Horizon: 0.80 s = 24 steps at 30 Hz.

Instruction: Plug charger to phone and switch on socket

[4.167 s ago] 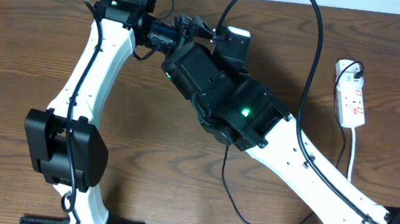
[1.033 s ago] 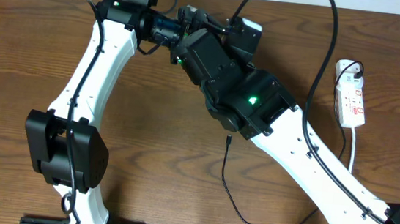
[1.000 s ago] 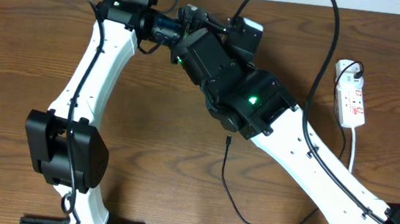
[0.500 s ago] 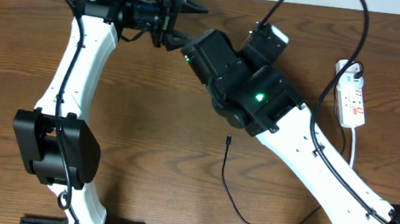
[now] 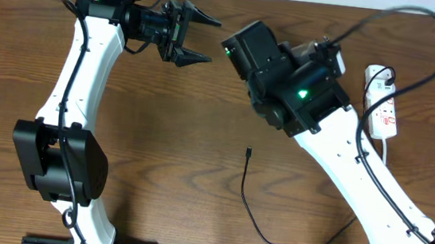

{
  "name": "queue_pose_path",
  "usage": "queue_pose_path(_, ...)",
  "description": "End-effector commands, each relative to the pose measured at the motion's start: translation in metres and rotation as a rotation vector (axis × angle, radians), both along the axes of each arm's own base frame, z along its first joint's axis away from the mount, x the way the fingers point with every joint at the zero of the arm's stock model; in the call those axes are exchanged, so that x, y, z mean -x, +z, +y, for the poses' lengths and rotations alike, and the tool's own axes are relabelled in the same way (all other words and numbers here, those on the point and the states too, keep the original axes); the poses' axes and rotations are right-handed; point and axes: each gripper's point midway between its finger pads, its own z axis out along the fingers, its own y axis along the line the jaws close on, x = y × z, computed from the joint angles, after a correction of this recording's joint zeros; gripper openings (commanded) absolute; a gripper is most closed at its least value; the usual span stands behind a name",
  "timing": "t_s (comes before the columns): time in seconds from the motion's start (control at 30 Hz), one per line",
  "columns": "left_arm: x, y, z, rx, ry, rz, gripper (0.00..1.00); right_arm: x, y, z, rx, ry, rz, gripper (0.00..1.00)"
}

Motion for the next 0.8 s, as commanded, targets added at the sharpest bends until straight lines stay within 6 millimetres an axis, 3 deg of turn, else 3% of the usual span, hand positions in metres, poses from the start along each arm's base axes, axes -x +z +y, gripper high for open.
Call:
queue_pose_path(0.0,0.013,0.027,-0.007,0.125,-0.048,0.051,0.7,0.004,0.022,0.002,-0.234,-0.129,-0.075,0.01)
queue_pose_path(0.27,0.026,0.05,-0.011,0.257,-0.144,0.01,0.7,0.0,0.025,0.022,-0.277,-0.029,-0.063,0.01)
queue_pose_path(0.47,0.028,0.053,-0.012,0.275,-0.158,-0.005,0.65,-0.013,0.052,0.05,-0.284,0.172,-0.143,0.01)
queue_pose_path(0.77,0.028,0.053,-0.012,0.275,-0.158,-0.005,0.63,0.0,0.069,0.048,-0.334,0.209,-0.156,0.01)
